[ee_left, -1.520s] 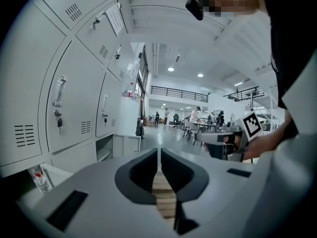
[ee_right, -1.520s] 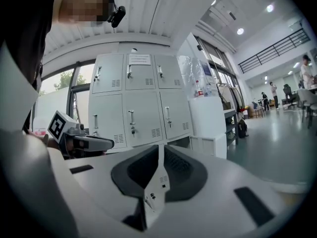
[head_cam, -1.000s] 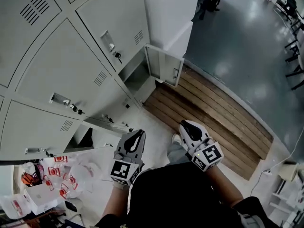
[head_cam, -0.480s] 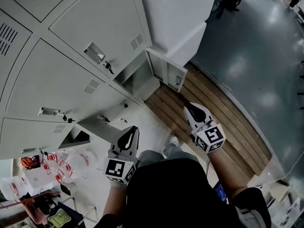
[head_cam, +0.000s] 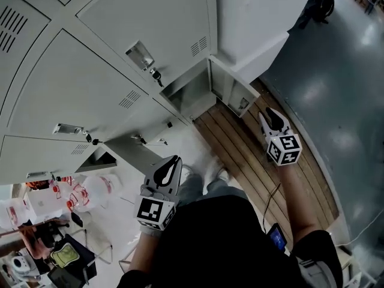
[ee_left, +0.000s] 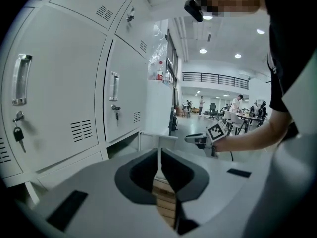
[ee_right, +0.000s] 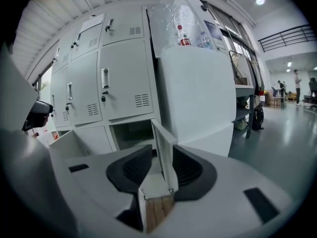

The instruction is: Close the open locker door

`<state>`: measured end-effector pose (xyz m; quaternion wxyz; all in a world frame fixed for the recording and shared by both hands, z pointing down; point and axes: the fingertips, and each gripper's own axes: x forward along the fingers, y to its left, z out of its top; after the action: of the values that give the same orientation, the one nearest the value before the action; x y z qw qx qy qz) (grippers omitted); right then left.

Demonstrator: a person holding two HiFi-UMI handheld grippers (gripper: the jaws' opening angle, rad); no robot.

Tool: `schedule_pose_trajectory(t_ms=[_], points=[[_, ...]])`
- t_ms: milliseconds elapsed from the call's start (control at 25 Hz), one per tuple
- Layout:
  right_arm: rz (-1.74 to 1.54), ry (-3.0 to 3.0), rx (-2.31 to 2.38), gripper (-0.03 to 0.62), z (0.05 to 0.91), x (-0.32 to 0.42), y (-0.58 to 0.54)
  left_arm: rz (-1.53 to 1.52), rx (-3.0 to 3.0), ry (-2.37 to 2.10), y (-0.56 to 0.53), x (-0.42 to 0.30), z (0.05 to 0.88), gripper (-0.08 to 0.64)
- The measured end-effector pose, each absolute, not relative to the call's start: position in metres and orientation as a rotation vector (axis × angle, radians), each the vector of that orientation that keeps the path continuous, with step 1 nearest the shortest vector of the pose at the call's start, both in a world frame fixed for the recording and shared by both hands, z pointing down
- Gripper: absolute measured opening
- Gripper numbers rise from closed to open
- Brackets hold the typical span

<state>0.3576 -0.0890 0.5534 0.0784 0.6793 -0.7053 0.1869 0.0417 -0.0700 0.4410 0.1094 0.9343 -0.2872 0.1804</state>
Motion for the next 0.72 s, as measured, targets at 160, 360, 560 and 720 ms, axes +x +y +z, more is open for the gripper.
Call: schedule_pose_trajectory(t_ms=[160, 360, 560, 720], points=[[0.555, -2.078, 1.999, 0.130, 0.576, 0.371, -0.111, 0.535, 2.744, -0.885, -0.083, 0.033, 0.446, 0.025], [0.584, -2.093, 1.946, 0.130, 0.593, 0.374, -0.135, 0.520, 2.719, -0.950, -0.099, 0.021, 0.448, 0.025], [0.594, -2.090, 1.933, 0.130, 0.602, 0.371, -0.145, 0.512, 2.707, -0.990, -0.104, 0.011, 0.450, 0.025], [0.587, -2.087, 1.931, 0.130, 0.602, 0.362, -0.144, 0.512, 2.679, -1.014, -0.103, 0.000, 0.453, 0.025]])
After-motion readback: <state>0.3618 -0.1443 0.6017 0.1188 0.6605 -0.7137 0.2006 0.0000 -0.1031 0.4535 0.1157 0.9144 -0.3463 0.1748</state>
